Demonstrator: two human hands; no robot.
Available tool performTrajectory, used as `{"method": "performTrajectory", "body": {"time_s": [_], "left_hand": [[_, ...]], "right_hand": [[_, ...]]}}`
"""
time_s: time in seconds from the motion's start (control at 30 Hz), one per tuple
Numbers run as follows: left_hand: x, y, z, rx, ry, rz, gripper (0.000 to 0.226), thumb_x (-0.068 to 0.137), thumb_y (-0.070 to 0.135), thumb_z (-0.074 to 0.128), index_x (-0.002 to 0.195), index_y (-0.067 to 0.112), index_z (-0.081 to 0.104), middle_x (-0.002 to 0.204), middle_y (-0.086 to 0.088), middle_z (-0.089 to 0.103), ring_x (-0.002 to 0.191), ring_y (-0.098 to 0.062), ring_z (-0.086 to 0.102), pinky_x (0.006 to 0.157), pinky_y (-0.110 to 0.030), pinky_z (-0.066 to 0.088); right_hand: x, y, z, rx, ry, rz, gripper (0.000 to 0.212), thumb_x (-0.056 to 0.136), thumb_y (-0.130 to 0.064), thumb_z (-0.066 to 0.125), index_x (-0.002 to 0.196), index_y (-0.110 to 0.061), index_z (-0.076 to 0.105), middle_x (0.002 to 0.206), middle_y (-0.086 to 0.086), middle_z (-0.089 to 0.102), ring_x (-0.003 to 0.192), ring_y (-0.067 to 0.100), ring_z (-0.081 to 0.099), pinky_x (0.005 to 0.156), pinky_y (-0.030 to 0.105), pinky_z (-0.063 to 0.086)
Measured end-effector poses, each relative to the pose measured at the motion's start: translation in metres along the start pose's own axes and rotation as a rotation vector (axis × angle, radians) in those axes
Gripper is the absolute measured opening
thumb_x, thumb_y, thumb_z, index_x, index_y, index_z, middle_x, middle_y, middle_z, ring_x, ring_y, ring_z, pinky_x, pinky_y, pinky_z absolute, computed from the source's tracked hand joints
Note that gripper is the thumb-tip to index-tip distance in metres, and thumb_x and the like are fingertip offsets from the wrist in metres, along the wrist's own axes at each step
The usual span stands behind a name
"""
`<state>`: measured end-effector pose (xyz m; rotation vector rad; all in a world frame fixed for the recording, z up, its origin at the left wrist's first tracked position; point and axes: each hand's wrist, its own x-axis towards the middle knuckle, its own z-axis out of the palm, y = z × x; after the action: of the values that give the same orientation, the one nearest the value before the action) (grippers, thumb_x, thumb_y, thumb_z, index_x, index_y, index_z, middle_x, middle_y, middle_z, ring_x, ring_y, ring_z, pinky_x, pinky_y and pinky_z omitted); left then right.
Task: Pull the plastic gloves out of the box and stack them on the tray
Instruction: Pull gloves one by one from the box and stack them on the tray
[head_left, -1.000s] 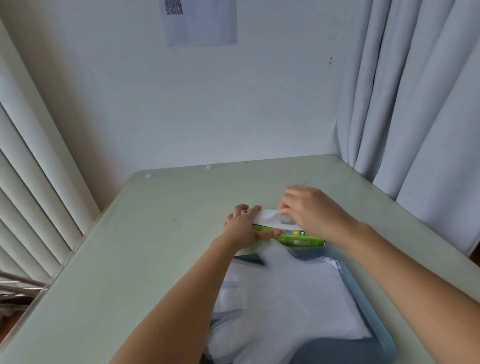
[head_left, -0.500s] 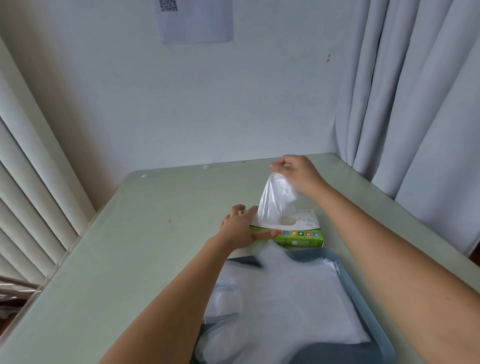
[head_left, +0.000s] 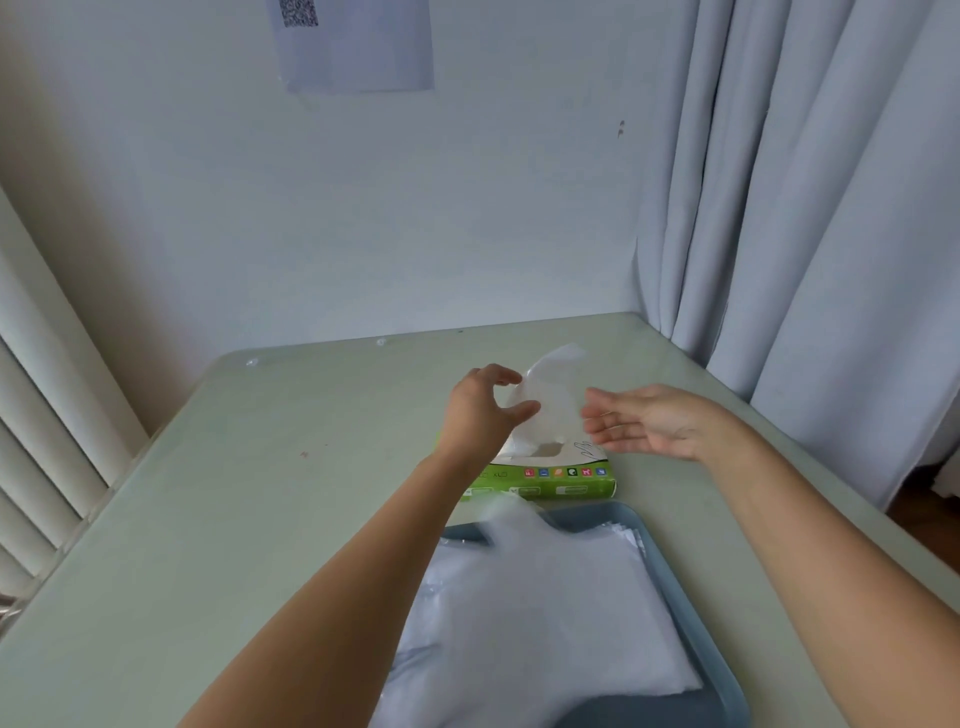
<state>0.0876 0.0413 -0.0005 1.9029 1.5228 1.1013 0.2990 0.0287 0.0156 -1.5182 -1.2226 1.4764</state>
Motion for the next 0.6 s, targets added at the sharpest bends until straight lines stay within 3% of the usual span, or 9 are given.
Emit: {"method": "performTrajectory", "body": {"time_s": [0.1,0.17,0.23,0.3,0.37,0.47,0.6], "left_hand": [[-0.001,0.004,0.001,0.01,0.026,0.015,0.048,0.077,0.028,0.078,0.12,0.018,0.058,0.125,0.0,0.056,0.115,-0.013,0.051,0.085,-0.017,0.033],[-0.007,0.005,0.003,0.061,0.005,0.076,0.067,0.071,0.031,0.082,0.129,0.02,0.05,0.132,-0.002,0.048,0.121,-0.017,0.045,0.093,-0.022,0.034],[-0.013,0.005,0.007,0.189,-0.06,0.177,0.091,0.066,0.036,0.085,0.142,0.022,0.036,0.141,-0.005,0.035,0.128,-0.022,0.037,0.104,-0.029,0.033],[-0.017,0.003,0.012,0.344,-0.092,0.255,0.101,0.07,0.04,0.081,0.149,0.025,0.02,0.149,-0.006,0.023,0.133,-0.025,0.029,0.11,-0.035,0.031],[-0.019,0.0,0.015,0.429,-0.082,0.292,0.098,0.077,0.036,0.075,0.152,0.027,0.012,0.151,-0.007,0.018,0.134,-0.027,0.028,0.109,-0.036,0.033],[-0.021,-0.001,0.015,0.381,-0.034,0.297,0.084,0.081,0.018,0.068,0.15,0.023,0.02,0.149,-0.007,0.023,0.129,-0.027,0.037,0.099,-0.037,0.044],[-0.019,0.003,0.015,0.279,0.128,0.44,0.047,0.079,0.009,0.067,0.125,0.013,0.055,0.13,-0.009,0.048,0.114,-0.028,0.049,0.087,-0.036,0.048]], "right_hand": [[0.007,0.005,0.006,0.053,0.135,0.013,0.041,0.073,-0.032,0.077,0.098,-0.005,0.059,0.103,0.014,0.062,0.077,0.021,0.065,0.065,0.026,0.055],[0.014,0.006,0.01,0.053,0.187,0.004,0.032,0.078,-0.029,0.076,0.095,-0.008,0.059,0.106,0.012,0.059,0.078,0.017,0.059,0.064,0.023,0.048],[0.019,0.008,0.017,0.049,0.15,-0.01,0.048,0.078,-0.03,0.076,0.117,-0.008,0.058,0.114,0.008,0.057,0.088,0.016,0.052,0.068,0.024,0.042],[0.023,0.008,0.022,0.005,0.134,-0.033,0.064,0.078,-0.03,0.076,0.133,-0.011,0.049,0.123,0.005,0.055,0.105,0.018,0.047,0.082,0.027,0.036],[0.023,0.005,0.025,-0.008,0.111,-0.067,0.051,0.079,-0.026,0.076,0.124,-0.014,0.057,0.114,0.001,0.06,0.108,0.018,0.046,0.088,0.029,0.033],[0.022,0.002,0.025,0.023,0.071,-0.147,0.008,0.082,-0.016,0.072,0.088,-0.015,0.067,0.086,-0.002,0.065,0.086,0.013,0.052,0.074,0.023,0.038],[0.011,0.0,0.014,0.344,-0.035,-0.156,0.007,0.088,-0.004,0.061,0.083,-0.006,0.066,0.075,0.006,0.071,0.065,0.013,0.068,0.062,0.021,0.055]]}}
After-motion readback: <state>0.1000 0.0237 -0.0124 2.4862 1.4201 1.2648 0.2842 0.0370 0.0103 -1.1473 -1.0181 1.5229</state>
